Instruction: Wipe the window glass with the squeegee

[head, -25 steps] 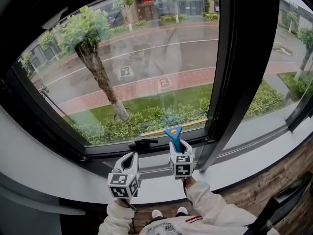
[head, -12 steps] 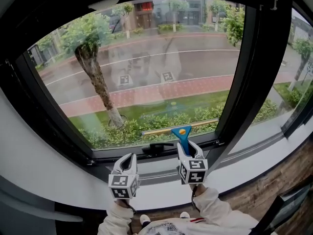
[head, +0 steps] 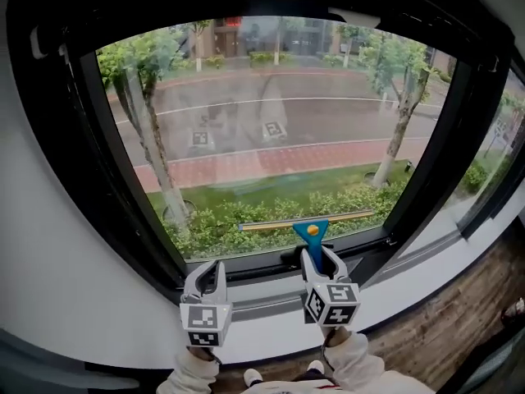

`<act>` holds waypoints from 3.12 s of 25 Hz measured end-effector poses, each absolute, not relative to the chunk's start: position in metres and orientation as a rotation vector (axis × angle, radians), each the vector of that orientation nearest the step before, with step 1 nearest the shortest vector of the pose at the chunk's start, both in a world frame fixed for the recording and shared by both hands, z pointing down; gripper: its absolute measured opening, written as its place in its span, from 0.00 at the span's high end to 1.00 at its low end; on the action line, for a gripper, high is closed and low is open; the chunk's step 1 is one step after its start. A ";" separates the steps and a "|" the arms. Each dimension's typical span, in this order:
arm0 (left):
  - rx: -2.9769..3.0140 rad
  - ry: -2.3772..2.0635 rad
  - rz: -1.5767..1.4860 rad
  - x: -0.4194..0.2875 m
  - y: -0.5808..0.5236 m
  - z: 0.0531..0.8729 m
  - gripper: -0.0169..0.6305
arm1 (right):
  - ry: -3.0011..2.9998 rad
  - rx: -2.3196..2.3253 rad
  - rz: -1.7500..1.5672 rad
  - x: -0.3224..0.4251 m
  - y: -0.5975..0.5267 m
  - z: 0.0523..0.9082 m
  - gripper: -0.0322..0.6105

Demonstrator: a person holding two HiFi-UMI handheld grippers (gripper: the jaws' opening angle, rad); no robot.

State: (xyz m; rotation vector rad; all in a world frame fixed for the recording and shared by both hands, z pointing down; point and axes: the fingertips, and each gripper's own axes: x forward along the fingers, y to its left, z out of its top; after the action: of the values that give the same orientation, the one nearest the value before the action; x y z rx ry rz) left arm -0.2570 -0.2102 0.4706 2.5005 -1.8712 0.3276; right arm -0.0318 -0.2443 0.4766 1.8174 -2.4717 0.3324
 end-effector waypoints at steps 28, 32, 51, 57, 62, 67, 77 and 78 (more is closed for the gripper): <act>2.556 -1.892 0.158 -0.295 -0.252 0.338 0.97 | -2.917 1.792 -0.181 -0.141 -0.298 0.120 0.73; 2.569 -1.899 0.128 -0.297 -0.251 0.328 0.97 | -2.927 1.802 -0.246 -0.148 -0.300 0.088 0.73; 2.545 -1.893 0.054 -0.294 -0.252 0.328 0.97 | -2.923 1.814 -0.280 -0.155 -0.306 0.074 0.73; 2.517 -1.906 0.080 -0.299 -0.249 0.340 0.97 | -2.923 1.818 -0.272 -0.158 -0.306 0.089 0.73; 2.503 -1.903 0.112 -0.300 -0.245 0.350 0.97 | -2.913 1.825 -0.254 -0.158 -0.305 0.106 0.73; 2.495 -1.900 0.132 -0.299 -0.242 0.359 0.97 | -2.902 1.815 -0.233 -0.159 -0.304 0.125 0.73; 2.483 -1.877 0.169 -0.292 -0.236 0.377 0.97 | -2.857 1.806 -0.140 -0.155 -0.305 0.167 0.74; 2.482 -1.873 0.174 -0.291 -0.235 0.379 0.97 | -2.855 1.806 -0.134 -0.155 -0.305 0.171 0.74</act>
State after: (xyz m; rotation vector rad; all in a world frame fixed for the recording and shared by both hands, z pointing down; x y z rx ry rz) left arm -0.2912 -0.2351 0.3788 2.4817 -1.8730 0.1735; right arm -0.1550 -0.3050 0.1708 1.8058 -2.8551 -0.1342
